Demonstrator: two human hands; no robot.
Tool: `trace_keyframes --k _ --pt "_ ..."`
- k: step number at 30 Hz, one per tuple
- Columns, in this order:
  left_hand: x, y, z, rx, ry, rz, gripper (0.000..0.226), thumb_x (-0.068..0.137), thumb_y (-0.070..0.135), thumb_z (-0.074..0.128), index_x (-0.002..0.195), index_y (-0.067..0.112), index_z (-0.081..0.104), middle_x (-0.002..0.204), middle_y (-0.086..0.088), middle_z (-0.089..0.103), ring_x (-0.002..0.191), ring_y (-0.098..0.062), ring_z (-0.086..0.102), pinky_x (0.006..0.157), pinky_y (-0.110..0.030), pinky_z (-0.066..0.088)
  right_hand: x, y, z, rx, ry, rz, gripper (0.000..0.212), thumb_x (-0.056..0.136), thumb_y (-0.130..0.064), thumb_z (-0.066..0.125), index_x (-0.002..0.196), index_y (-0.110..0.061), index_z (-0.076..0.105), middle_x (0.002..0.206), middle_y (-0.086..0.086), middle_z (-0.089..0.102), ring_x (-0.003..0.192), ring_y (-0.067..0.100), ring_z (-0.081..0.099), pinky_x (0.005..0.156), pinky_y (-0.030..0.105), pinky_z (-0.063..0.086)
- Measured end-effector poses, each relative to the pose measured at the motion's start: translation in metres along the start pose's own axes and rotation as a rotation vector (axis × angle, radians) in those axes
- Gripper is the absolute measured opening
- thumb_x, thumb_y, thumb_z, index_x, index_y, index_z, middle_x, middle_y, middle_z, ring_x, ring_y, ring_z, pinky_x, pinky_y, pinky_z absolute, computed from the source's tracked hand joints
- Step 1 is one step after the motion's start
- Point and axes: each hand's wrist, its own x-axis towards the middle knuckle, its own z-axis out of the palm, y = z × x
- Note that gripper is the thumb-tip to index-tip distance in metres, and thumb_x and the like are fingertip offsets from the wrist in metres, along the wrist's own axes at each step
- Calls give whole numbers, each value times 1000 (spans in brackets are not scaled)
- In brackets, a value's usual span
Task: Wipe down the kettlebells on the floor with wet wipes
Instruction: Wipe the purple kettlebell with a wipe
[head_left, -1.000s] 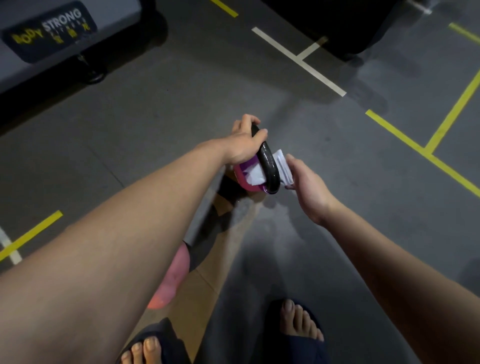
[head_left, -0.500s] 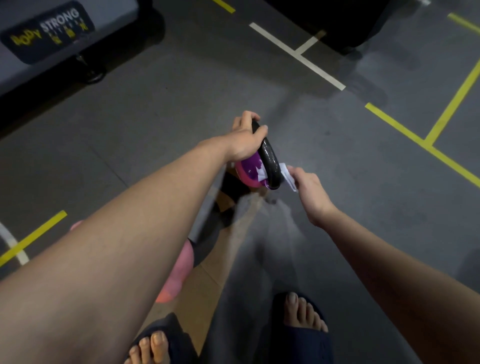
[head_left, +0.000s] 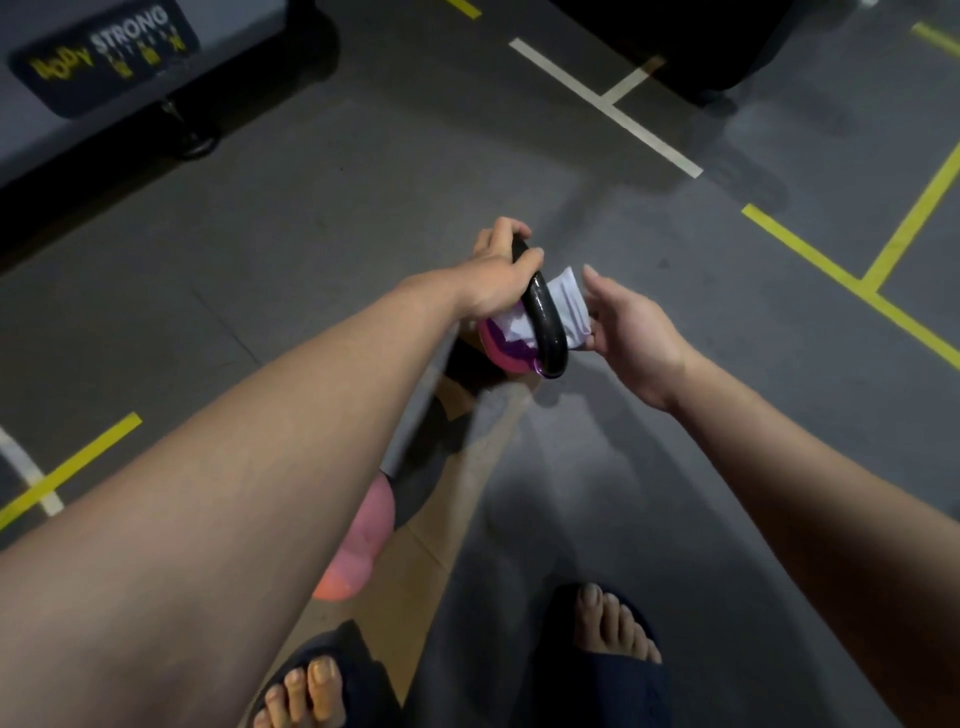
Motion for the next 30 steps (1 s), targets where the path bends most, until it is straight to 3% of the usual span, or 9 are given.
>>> trace_keyframes --k 5,9,12,15,18,20,23,27,30 --pt "-1 -3 1 -14 8 9 41 107 34 44 144 18 36 148 -10 33 135 -21 40 105 -22 25 -4 10 23 104 55 75 50 107 -47 36 122 -13 69 118 6 75 110 16 70 108 35 44" --pt "-4 -5 1 -11 5 23 41 107 34 44 143 18 36 148 -9 33 135 -20 39 101 -19 22 -28 22 20 -222 107 28 54 104 -64 29 115 -36 74 112 -20 74 114 -8 62 108 23 37" --pt "-5 -4 -1 -13 -6 25 41 107 34 44 144 19 35 149 -8 31 136 -20 38 102 -19 21 -39 35 7 -316 97 23 69 92 -82 24 129 -43 67 133 -21 64 131 -1 52 120 36 29" --pt "-8 -3 1 -5 -24 31 40 107 34 43 144 20 35 149 -6 31 129 -16 40 99 -18 22 -44 51 2 -373 43 -58 58 101 -70 27 138 -39 59 147 -20 53 141 -4 40 124 31 23" --pt "-9 -2 2 20 -35 42 40 107 34 43 144 20 35 149 -6 31 131 -17 40 98 -18 21 -42 46 1 -328 43 -49 57 108 -57 24 122 -30 72 134 -13 65 133 2 51 115 24 29" --pt "-8 -3 -1 27 -37 41 40 107 34 42 144 21 35 148 -6 31 128 -18 41 98 -19 22 -31 37 9 -227 49 -54 59 107 -54 27 106 -26 79 117 -4 75 119 11 64 111 31 37" --pt "-8 -2 -2 25 -43 33 39 108 33 41 144 20 35 149 -7 32 124 -17 41 98 -19 23 -18 24 24 -24 48 -7 54 101 -51 41 122 -13 73 121 9 74 117 19 66 112 42 43" --pt "-6 -1 -3 42 -28 35 39 107 32 42 143 18 37 151 -8 34 136 -19 38 101 -20 23 -8 -4 34 105 58 35 58 102 -46 41 128 0 65 122 20 70 90 26 67 72 32 49" --pt "-4 0 -4 45 -57 21 38 106 35 42 141 20 37 150 -8 34 137 -21 38 110 -26 25 -1 -20 26 106 -25 93 68 95 -53 34 108 5 67 95 27 67 67 30 56 63 36 42"
